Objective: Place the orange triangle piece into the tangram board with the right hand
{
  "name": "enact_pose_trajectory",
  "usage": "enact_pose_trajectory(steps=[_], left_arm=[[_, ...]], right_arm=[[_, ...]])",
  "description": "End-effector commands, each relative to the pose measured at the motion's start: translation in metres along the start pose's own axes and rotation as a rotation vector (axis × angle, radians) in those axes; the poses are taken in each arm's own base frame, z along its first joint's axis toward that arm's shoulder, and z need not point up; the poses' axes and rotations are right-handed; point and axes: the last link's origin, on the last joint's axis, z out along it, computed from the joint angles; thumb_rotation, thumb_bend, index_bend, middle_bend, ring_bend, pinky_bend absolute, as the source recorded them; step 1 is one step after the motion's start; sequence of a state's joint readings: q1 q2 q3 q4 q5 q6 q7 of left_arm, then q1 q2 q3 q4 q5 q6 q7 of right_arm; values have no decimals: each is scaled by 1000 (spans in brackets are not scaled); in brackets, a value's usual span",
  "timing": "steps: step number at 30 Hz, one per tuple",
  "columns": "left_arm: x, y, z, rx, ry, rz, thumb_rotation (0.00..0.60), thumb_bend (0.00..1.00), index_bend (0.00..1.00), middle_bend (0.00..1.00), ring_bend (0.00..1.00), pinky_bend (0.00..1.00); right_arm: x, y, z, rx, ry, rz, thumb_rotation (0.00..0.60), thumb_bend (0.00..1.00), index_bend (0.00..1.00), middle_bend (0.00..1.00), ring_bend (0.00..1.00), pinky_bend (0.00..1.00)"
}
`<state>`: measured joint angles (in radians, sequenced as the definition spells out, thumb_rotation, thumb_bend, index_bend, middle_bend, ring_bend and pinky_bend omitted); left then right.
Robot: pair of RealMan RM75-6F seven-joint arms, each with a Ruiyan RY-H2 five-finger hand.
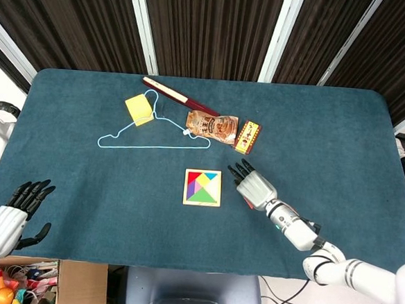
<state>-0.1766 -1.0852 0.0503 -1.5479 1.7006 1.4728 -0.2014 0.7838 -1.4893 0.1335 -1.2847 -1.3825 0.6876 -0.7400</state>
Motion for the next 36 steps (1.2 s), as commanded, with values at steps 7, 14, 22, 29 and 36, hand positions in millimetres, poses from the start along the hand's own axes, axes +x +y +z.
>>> enact_pose_trajectory(steps=[7, 14, 22, 29, 36], left_arm=[[4, -1, -3, 3, 16, -5, 600, 441, 0, 0, 0, 31], [5, -1, -3, -5, 19, -8, 600, 440, 0, 0, 0, 31], [4, -1, -3, -3, 16, -6, 600, 440, 0, 0, 0, 31], [3, -1, -1, -2, 13, -3, 600, 439, 0, 0, 0, 30], [3, 0, -1, -4, 12, -2, 600, 440, 0, 0, 0, 31]], right_arm=[[-3, -6, 7, 13, -8, -11, 600, 316, 431, 0, 0, 0], [-3, -4, 5, 2, -5, -11, 600, 317, 428, 0, 0, 0], [-6, -1, 1, -10, -21, -19, 600, 318, 424, 0, 0, 0], [-9, -1, 0, -13, -33, -17, 600, 318, 430, 0, 0, 0], [-10, -1, 1, -11, -41, -21, 600, 358, 469, 0, 0, 0]])
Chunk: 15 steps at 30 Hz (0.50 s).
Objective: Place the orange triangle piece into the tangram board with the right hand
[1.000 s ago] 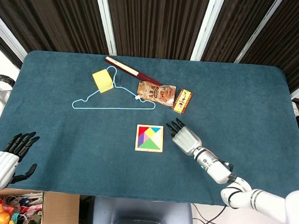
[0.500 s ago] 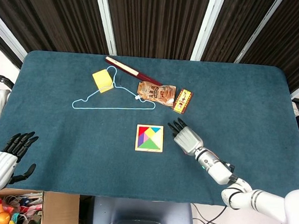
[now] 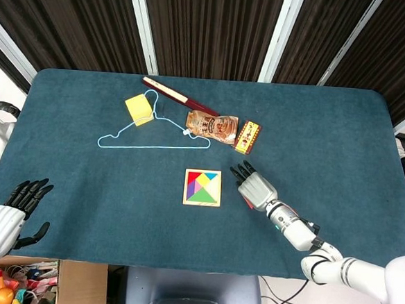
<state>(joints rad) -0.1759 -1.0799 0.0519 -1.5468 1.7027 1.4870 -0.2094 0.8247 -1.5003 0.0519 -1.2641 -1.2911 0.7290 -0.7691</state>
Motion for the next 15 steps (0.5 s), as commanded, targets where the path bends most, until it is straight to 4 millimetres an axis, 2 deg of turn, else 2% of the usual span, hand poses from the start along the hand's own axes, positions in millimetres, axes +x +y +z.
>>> enact_pose_trajectory(steps=[1, 8, 12, 15], left_arm=[[1, 0, 0, 0, 2, 0, 600, 440, 0, 0, 0, 31], [2, 0, -2, -3, 8, 1, 600, 440, 0, 0, 0, 31], [3, 0, -2, -4, 14, 2, 600, 440, 0, 0, 0, 30], [2, 0, -2, -5, 13, 1, 600, 441, 0, 0, 0, 31]], right_arm=[[0, -2, 1, 3, -3, 0, 600, 371, 474, 0, 0, 0], [1, -4, 1, 6, -5, -13, 600, 405, 527, 0, 0, 0], [2, -5, 1, 1, 2, -16, 600, 468, 569, 0, 0, 0], [4, -5, 1, -4, 7, -16, 600, 480, 584, 0, 0, 0]])
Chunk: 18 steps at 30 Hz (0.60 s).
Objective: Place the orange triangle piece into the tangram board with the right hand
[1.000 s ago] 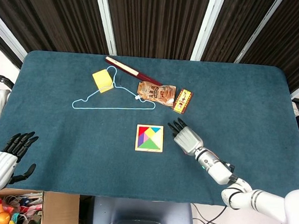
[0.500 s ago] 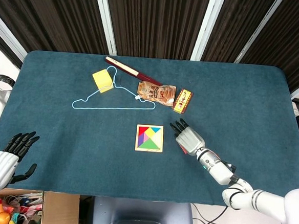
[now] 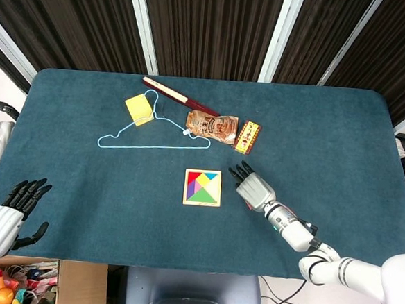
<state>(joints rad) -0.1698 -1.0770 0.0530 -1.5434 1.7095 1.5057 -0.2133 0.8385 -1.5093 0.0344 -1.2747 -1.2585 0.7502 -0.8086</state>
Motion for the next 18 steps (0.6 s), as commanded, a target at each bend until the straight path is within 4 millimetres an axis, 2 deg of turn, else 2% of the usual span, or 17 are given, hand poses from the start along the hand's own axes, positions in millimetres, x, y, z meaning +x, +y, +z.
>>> enact_pose_trajectory(steps=[1, 5, 10, 14, 18], left_arm=[[0, 0, 0, -1, 0, -1, 600, 441, 0, 0, 0, 31], [0, 0, 0, -2, 2, -2, 600, 441, 0, 0, 0, 30], [0, 0, 1, -2, 0, -4, 600, 440, 0, 0, 0, 30], [0, 1, 1, -6, -2, -4, 600, 439, 0, 0, 0, 31], [1, 1, 0, -10, 3, -4, 600, 440, 0, 0, 0, 30]], right_arm=[[2, 1, -1, -4, 7, 4, 600, 482, 584, 0, 0, 0], [14, 4, -3, -21, 48, 25, 600, 488, 585, 0, 0, 0], [40, 5, 0, -34, 134, 15, 600, 488, 580, 0, 0, 0], [63, -3, 14, -52, 193, -23, 600, 488, 572, 0, 0, 0], [81, -20, 34, -74, 234, -80, 600, 488, 562, 0, 0, 0]])
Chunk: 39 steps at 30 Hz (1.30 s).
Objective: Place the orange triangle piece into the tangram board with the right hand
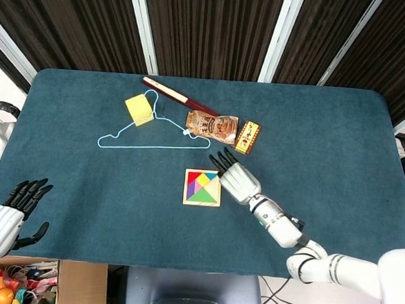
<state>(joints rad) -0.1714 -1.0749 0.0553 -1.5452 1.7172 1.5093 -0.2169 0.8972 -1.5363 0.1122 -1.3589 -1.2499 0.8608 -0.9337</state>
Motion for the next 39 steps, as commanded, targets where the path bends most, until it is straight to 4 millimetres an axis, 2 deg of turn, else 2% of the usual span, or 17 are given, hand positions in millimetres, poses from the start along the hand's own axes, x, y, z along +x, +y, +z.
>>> enact_pose_trajectory(steps=[1, 6, 13, 39], left_arm=[[1, -1, 0, 0, 4, -2, 600, 440, 0, 0, 0, 30], [6, -3, -3, 0, 18, -14, 600, 440, 0, 0, 0, 30], [9, -4, -6, -4, 27, -26, 600, 439, 0, 0, 0, 30], [11, -2, -7, -15, 43, -24, 600, 439, 0, 0, 0, 30]], right_arm=[[16, -17, 24, -24, 48, -47, 600, 488, 562, 0, 0, 0], [16, -37, 40, -30, 60, -97, 600, 488, 553, 0, 0, 0], [4, -48, 48, -29, 35, -146, 600, 488, 546, 0, 0, 0], [-8, -61, 41, -15, 31, -161, 600, 488, 505, 0, 0, 0]])
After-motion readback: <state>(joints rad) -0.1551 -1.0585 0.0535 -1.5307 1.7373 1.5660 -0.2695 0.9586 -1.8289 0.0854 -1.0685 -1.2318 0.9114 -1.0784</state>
